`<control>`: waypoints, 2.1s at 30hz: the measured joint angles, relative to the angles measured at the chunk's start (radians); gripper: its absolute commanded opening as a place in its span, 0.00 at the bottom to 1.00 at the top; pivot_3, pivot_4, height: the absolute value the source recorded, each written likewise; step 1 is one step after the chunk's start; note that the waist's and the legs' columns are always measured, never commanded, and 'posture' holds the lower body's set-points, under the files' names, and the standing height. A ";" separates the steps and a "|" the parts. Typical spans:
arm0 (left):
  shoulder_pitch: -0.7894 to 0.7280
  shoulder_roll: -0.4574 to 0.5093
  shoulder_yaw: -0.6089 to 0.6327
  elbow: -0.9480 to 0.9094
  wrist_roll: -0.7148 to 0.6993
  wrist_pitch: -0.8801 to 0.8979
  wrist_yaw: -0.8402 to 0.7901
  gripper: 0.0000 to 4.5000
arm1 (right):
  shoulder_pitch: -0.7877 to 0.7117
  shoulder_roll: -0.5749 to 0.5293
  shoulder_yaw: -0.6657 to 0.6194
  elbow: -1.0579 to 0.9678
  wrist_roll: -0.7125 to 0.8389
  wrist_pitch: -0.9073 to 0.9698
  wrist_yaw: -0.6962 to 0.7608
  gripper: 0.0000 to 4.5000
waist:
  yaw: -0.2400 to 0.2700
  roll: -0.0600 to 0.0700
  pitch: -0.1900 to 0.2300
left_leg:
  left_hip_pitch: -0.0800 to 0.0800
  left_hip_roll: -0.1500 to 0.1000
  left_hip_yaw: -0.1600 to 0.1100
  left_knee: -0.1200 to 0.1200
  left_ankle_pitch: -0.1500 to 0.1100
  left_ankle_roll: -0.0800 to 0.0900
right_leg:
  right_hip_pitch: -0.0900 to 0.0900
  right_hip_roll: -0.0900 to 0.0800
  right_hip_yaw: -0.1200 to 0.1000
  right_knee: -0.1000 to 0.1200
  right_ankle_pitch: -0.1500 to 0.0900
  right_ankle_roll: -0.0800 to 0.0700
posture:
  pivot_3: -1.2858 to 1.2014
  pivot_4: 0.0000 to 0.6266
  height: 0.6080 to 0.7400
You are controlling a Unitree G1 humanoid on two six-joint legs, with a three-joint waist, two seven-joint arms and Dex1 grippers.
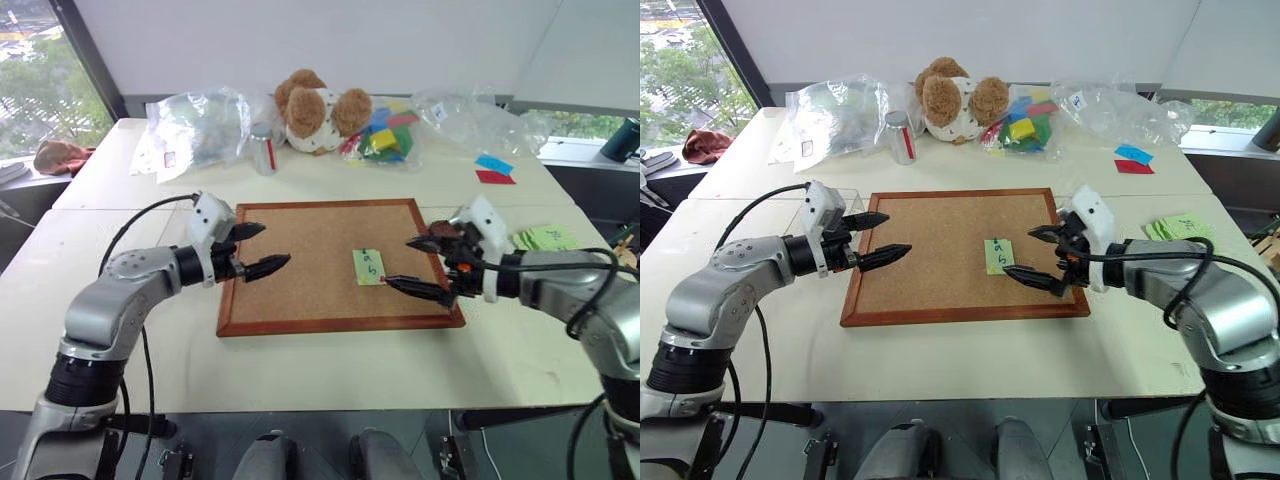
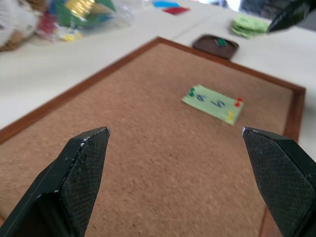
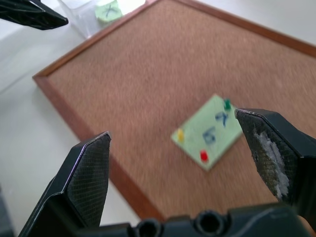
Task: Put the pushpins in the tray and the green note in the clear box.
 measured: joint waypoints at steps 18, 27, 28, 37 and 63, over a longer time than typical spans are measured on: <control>-0.033 -0.011 -0.003 0.014 0.015 -0.015 -0.034 0.98 | 0.016 -0.003 -0.021 -0.015 0.014 0.006 -0.020 0.98 | 0.000 0.000 0.000 | 0.000 0.000 0.000 0.000 0.000 0.000 | 0.000 0.000 0.000 0.000 0.000 0.000 | 0.52 0.24 1.00; -0.022 -0.012 -0.003 0.008 0.026 -0.015 -0.015 0.98 | 0.014 0.001 -0.010 -0.015 0.006 -0.003 -0.041 0.98 | 0.000 0.000 0.000 | 0.000 0.000 0.000 0.000 0.000 0.000 | 0.000 0.000 0.000 0.000 0.000 0.000 | 0.52 0.24 1.00; -0.019 -0.012 -0.003 0.008 0.027 -0.015 -0.015 0.98 | 0.013 0.001 -0.008 -0.014 0.006 -0.005 -0.042 0.98 | 0.000 0.000 0.000 | 0.000 0.000 0.000 0.000 0.000 0.000 | 0.000 0.000 0.000 0.000 0.000 0.000 | 0.52 0.24 1.00; -0.004 -0.032 -0.004 0.006 0.047 -0.022 0.008 0.98 | -0.023 0.014 0.022 0.021 -0.023 -0.016 -0.066 0.98 | 0.000 0.000 0.000 | 0.000 0.000 0.000 0.000 0.000 -0.001 | 0.000 0.000 0.000 0.000 0.000 0.000 | 0.52 0.24 1.00; 0.056 -0.307 -0.165 0.320 0.331 -0.363 0.182 0.00 | -0.266 0.452 0.273 0.539 -0.345 -0.164 -0.333 0.79 | -0.002 0.000 0.000 | 0.000 0.000 0.001 0.001 0.003 -0.006 | -0.001 0.001 -0.001 0.002 0.000 0.000 | 0.52 0.24 1.00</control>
